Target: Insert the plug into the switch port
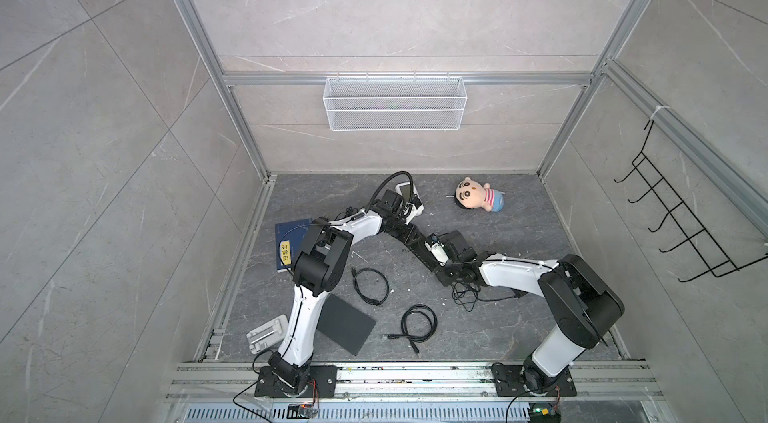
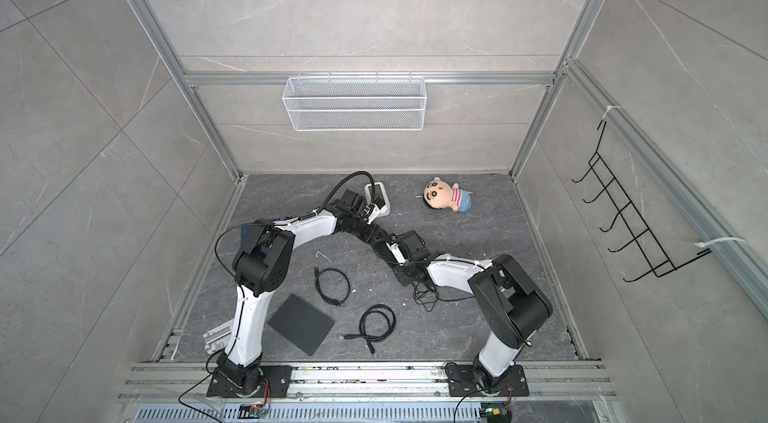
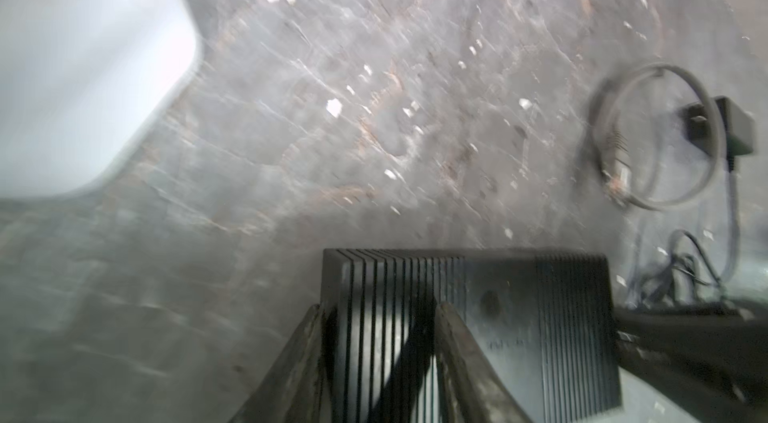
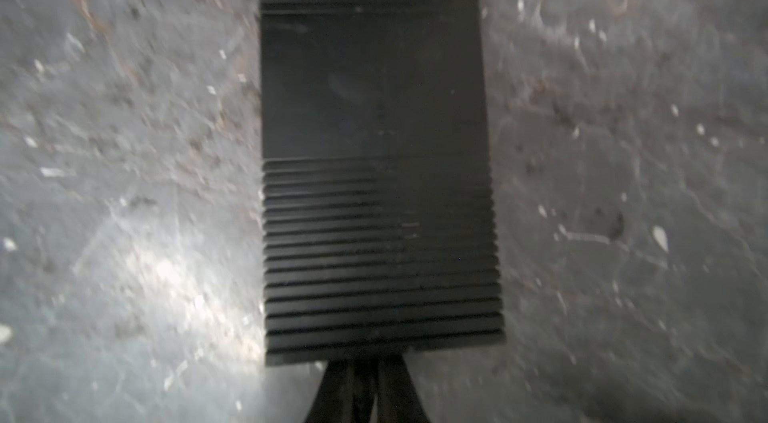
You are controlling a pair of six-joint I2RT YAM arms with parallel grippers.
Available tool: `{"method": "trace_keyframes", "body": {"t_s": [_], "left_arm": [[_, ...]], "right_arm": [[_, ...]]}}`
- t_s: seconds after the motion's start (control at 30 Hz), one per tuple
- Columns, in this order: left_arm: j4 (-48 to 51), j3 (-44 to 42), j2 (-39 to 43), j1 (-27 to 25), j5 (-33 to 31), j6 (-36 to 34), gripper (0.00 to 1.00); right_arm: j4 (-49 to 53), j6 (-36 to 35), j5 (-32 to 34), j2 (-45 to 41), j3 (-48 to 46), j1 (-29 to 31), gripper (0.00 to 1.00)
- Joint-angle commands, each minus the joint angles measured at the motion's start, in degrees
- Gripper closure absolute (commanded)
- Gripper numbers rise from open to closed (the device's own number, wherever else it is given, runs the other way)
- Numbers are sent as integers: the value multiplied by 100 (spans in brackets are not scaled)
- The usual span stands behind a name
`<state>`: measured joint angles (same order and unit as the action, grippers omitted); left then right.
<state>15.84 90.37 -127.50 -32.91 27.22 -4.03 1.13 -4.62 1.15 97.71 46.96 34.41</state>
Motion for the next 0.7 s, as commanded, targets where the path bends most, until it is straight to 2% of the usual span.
{"method": "trace_keyframes", "body": {"t_s": [0.0,0.2,0.3,0.4,0.47,0.67], "left_arm": [[2631,-776,-650,-1102,2290,-35,59],[2388,-1057,-428,-957,2004,187,59],[2165,-1195,-334,-630,1315,588,58],[2064,-1197,-200,-309,416,1021,57],[2009,-1155,-126,-185,66,1237,56],[1899,-987,70,-141,-355,1583,54]], "right_arm": [[-4884,145,-579,511,614,118,88],[-4444,84,-423,200,520,109,85],[-4069,76,-396,-187,222,84,81],[-3064,88,-363,-623,122,35,75],[-2469,108,-367,-853,47,11,72],[-1297,-38,-372,-1502,-330,-26,66]]}}
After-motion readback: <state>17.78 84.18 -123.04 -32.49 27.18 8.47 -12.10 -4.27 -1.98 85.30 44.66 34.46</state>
